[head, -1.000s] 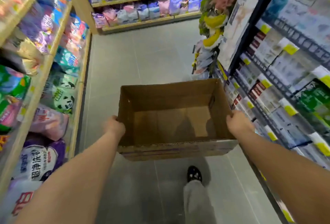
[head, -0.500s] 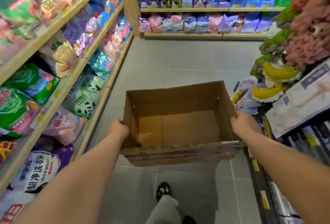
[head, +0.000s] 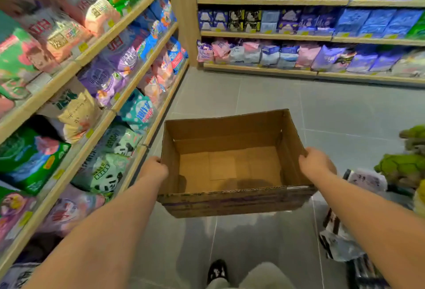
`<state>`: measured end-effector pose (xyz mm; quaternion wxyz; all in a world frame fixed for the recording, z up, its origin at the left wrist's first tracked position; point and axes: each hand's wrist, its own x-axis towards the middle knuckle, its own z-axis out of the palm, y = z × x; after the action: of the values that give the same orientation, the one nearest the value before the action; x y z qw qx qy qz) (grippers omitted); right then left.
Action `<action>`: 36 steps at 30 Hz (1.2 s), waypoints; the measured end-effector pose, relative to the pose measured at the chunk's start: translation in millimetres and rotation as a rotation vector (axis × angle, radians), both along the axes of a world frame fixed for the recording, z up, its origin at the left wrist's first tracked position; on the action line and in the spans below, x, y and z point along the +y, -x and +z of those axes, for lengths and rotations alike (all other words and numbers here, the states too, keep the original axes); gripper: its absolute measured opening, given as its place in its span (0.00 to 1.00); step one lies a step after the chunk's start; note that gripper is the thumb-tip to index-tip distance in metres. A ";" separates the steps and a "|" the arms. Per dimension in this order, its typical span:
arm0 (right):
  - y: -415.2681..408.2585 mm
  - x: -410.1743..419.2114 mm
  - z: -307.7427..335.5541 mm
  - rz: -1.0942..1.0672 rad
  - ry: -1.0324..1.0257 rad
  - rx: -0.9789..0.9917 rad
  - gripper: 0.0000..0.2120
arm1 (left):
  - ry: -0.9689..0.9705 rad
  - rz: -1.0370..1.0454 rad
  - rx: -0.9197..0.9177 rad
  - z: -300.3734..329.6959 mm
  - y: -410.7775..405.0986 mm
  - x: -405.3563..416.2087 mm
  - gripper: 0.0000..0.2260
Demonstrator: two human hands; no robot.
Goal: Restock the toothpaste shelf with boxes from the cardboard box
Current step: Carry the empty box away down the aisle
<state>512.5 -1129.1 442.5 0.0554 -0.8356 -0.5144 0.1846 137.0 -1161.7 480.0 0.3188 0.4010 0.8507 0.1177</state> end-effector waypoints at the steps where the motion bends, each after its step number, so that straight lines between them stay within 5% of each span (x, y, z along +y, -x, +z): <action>1: -3.6 35.1 1.5 0.022 0.001 -0.001 0.14 | 0.000 0.004 0.002 -0.5 -3.5 32.4 0.17; 16: -65.4 436.7 8.6 0.257 0.010 0.058 0.13 | 0.006 0.243 -0.037 -19.9 -78.2 368.4 0.17; 36: 100.9 903.9 -0.1 0.544 0.089 0.021 0.09 | 0.094 0.532 -0.027 -43.4 40.1 747.7 0.17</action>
<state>411.6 -225.2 442.4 -0.0276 -0.6665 -0.7107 0.2235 96.9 -414.0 436.6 0.3063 0.1463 0.9264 0.1632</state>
